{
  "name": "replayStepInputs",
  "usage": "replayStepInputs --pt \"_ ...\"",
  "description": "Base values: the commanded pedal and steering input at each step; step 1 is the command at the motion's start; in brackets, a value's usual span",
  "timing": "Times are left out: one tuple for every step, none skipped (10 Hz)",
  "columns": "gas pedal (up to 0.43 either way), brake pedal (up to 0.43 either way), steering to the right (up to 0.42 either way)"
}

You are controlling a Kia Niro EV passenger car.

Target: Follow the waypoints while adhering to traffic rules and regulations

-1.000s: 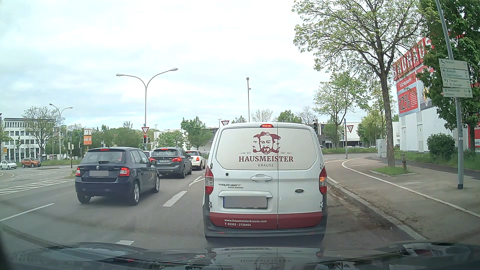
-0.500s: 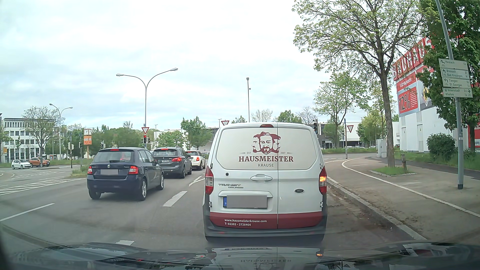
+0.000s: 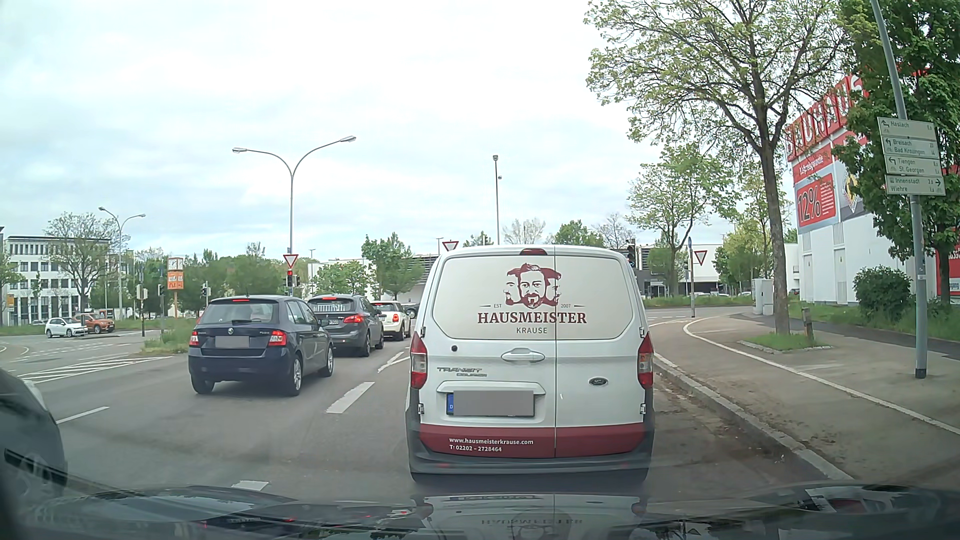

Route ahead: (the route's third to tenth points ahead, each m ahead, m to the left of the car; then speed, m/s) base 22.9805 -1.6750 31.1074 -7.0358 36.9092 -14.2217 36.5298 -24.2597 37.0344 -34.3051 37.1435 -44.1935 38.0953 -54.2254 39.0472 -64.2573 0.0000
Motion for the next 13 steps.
replayStepInputs --pt "0.0 0.201 -0.061" --pt "0.0 0.201 -0.061" --pt "0.0 0.201 -0.061" --pt "0.0 0.201 -0.061" --pt "0.0 0.201 -0.061" --pt "0.0 0.201 -0.061" --pt "0.0 0.201 -0.061" --pt "0.0 0.201 -0.061" --pt "0.0 0.201 -0.061" --pt "0.0 0.201 -0.061" --pt "0.0 0.201 -0.061" --pt "0.0 0.201 -0.061" --pt "0.0 0.201 -0.061"
